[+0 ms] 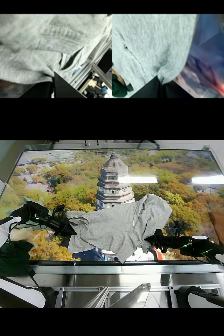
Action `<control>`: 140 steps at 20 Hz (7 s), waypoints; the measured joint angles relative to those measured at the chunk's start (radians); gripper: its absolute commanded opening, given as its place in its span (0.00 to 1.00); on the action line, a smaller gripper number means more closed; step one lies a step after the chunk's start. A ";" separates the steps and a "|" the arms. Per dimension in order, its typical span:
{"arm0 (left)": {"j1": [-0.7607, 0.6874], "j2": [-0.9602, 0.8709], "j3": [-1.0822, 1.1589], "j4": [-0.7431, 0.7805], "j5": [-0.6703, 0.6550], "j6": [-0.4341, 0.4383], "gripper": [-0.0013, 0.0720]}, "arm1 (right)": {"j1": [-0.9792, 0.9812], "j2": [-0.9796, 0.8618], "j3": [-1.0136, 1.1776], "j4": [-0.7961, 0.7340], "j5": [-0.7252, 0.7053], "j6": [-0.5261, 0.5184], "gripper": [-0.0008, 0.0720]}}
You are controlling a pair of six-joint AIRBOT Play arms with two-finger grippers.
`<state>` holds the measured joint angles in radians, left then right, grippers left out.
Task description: Fold the shirts.
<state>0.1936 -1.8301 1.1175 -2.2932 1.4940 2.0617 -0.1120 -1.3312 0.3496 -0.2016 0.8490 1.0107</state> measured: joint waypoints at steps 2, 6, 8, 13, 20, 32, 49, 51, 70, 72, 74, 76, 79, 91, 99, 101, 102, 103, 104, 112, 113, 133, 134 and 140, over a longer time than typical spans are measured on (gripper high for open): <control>0.003 0.000 0.000 -0.003 0.004 0.010 0.04 | 0.005 0.013 0.003 0.034 -0.003 -0.029 0.09; 0.029 0.000 0.000 -0.011 0.012 0.019 0.04 | -0.027 0.063 0.008 0.072 0.017 -0.053 0.04; 0.050 0.000 0.000 -0.011 0.022 0.023 0.04 | -0.061 0.084 0.010 0.080 0.053 -0.061 0.04; 0.123 0.114 0.014 -0.310 0.180 0.113 0.04 | -0.198 0.213 0.026 0.256 0.380 -0.195 0.04; 0.245 0.705 0.427 -0.653 0.261 0.177 0.05 | -0.579 0.649 0.280 0.866 0.661 -0.289 0.04; 0.088 0.968 -0.041 -0.455 0.223 0.014 0.03 | -0.299 0.779 0.391 -0.245 0.566 0.332 0.04; 0.090 0.753 0.302 -0.565 0.193 0.046 0.04 | -0.230 0.557 0.592 0.031 0.349 0.121 0.03; 0.108 0.667 0.246 -0.547 0.221 -0.022 0.04 | -0.204 0.443 0.581 -0.048 0.407 0.145 0.03; 0.101 0.980 0.631 -0.581 0.315 0.172 0.05 | -0.420 0.804 0.910 0.191 0.488 0.039 0.03; 0.165 0.869 0.587 -0.519 0.293 0.092 0.04 | -0.428 0.706 0.890 -0.030 0.435 0.158 0.03; 0.191 0.734 0.451 -0.492 0.290 -0.003 0.04 | -0.399 0.594 0.794 -0.145 0.478 0.204 0.03; 0.183 0.621 0.275 -0.539 0.322 -0.039 0.04 | -0.345 0.524 0.657 -0.185 0.529 0.205 0.03; 0.146 0.519 0.092 -0.564 0.330 -0.012 0.04 | -0.290 0.475 0.489 -0.224 0.536 0.190 0.03; 0.088 0.709 0.262 -0.628 0.350 0.078 0.05 | -0.323 0.678 0.504 0.080 0.550 0.027 0.04; 0.087 0.960 0.620 -0.614 0.351 0.232 0.05 | -0.462 0.930 0.790 0.117 0.415 -0.002 0.04; 0.087 0.884 0.723 -0.587 0.347 0.244 0.05 | -0.474 0.863 0.846 0.106 0.389 -0.010 0.04; 0.087 0.826 0.771 -0.578 0.346 0.232 0.05 | -0.472 0.810 0.858 0.098 0.390 -0.010 0.04; 0.084 0.746 0.817 -0.571 0.343 0.208 0.05 | -0.455 0.743 0.861 0.092 0.398 -0.010 0.04; 0.081 0.669 0.850 -0.563 0.340 0.183 0.05 | -0.431 0.680 0.851 0.084 0.407 -0.011 0.04; 0.017 -0.046 0.865 -0.492 0.186 0.076 0.99 | -0.164 0.034 0.647 -0.058 0.130 -0.040 0.57; 0.018 -0.119 0.885 -0.514 0.146 0.059 0.99 | -0.158 -0.033 0.652 -0.050 0.095 -0.054 0.60; 0.221 0.288 -0.098 -0.346 0.220 -0.003 0.99 | -0.533 -0.080 0.583 -0.829 0.579 -0.055 0.68; 0.222 0.321 -0.142 -0.312 0.214 0.000 0.99 | -0.534 -0.080 0.546 -0.840 0.578 -0.062 0.68; 0.257 0.505 -0.307 -0.121 0.188 -0.001 0.99 | -0.504 -0.081 0.373 -0.848 0.547 -0.091 0.70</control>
<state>0.4503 -1.3247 0.8108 -2.4138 1.6817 2.0605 -0.6163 -1.4124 0.7223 -1.0492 1.3956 0.9199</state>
